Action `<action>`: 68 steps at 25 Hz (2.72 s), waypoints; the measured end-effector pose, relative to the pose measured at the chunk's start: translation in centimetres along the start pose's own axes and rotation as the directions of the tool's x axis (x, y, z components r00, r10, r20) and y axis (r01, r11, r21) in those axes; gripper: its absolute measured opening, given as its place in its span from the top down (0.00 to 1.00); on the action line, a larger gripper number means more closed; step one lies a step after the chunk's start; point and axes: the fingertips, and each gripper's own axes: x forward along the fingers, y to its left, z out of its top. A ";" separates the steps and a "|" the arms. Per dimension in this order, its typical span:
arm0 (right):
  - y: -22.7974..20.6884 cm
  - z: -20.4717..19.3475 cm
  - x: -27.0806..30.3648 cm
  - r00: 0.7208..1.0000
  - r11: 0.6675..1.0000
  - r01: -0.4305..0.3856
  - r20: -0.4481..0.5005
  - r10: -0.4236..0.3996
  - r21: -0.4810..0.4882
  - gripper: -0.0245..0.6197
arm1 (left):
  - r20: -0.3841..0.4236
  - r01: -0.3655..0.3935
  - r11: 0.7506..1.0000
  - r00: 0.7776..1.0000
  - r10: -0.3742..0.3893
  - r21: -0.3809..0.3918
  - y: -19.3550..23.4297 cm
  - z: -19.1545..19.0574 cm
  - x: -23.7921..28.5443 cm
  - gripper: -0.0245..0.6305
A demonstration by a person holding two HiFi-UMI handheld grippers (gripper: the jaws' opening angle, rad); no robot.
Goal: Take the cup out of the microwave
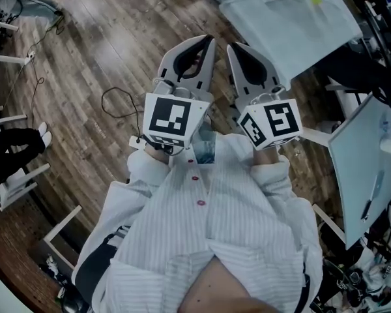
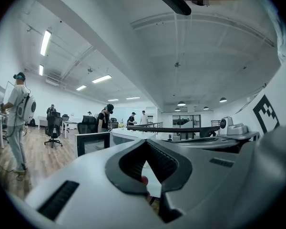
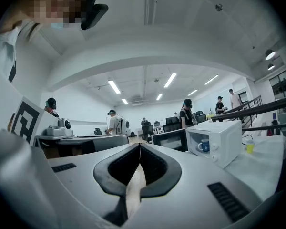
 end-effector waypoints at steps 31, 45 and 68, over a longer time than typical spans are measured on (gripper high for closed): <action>-0.4 0.8 27.1 0.999 0.999 0.046 -0.028 -0.046 0.022 0.91 | -0.019 0.070 0.998 0.997 -0.070 -0.002 24.9 -0.4 10.1 0.95; -2.4 -0.1 32.8 0.986 0.986 0.162 -0.042 -0.161 0.043 0.91 | -0.032 0.161 0.987 0.986 -0.161 0.009 30.5 -1.5 13.0 0.95; -17.6 1.3 40.1 0.965 0.961 0.262 -0.035 -0.260 0.088 0.91 | -0.035 0.266 0.963 0.963 -0.266 0.026 31.8 -2.0 30.2 0.95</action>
